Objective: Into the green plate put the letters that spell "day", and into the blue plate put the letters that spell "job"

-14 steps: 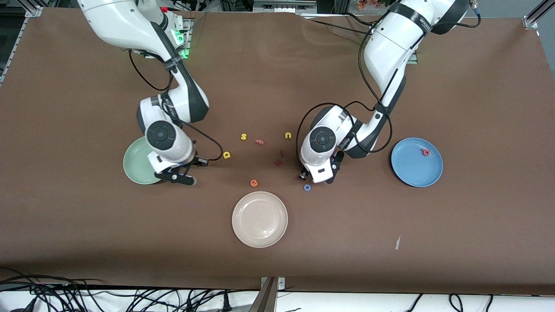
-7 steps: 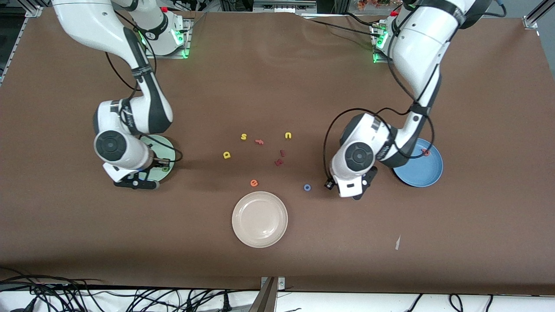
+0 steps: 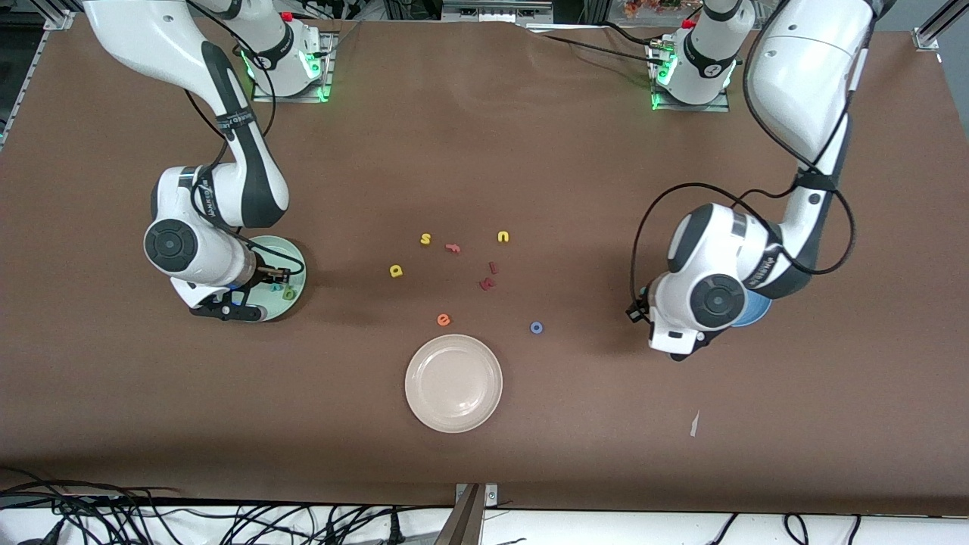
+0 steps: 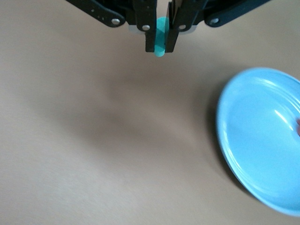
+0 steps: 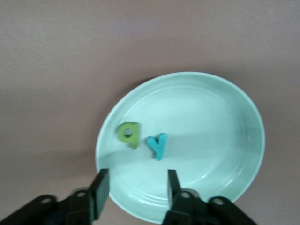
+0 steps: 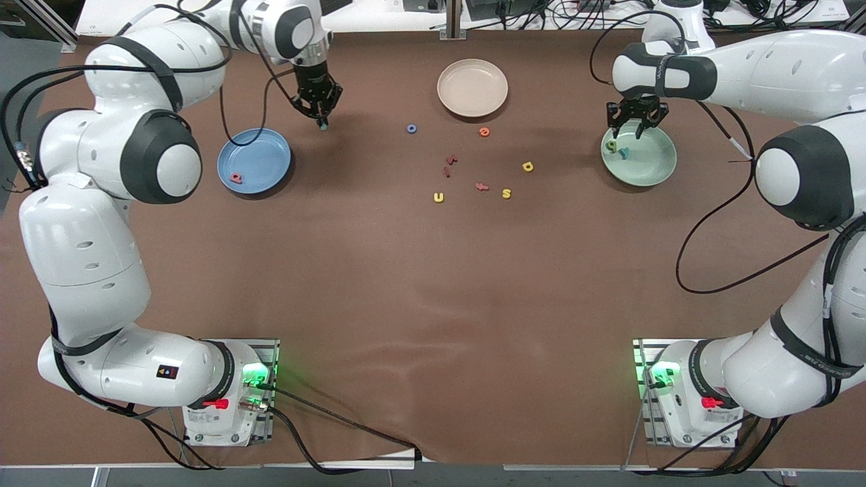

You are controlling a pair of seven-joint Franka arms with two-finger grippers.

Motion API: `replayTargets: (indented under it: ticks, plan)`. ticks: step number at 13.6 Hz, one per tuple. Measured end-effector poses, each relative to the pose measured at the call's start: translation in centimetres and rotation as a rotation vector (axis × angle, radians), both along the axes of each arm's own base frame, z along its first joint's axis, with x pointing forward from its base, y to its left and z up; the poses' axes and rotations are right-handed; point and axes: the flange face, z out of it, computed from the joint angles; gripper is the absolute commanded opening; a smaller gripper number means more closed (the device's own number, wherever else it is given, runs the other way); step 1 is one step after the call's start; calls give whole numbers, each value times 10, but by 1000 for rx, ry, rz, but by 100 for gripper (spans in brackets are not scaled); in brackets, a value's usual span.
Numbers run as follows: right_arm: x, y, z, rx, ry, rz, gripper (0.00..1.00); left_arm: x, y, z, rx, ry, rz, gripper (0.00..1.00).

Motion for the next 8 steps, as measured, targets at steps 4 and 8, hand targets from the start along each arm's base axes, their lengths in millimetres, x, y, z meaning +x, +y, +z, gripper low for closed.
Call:
replayTargets:
  ticks: [4, 8]
  plan:
    - [-12, 91, 13, 24, -42, -124, 82, -17, 60, 17, -70, 45, -199, 0]
    - [-30, 176, 15, 11, -79, -273, 82, -35, 67, 18, -113, 75, -335, 0]
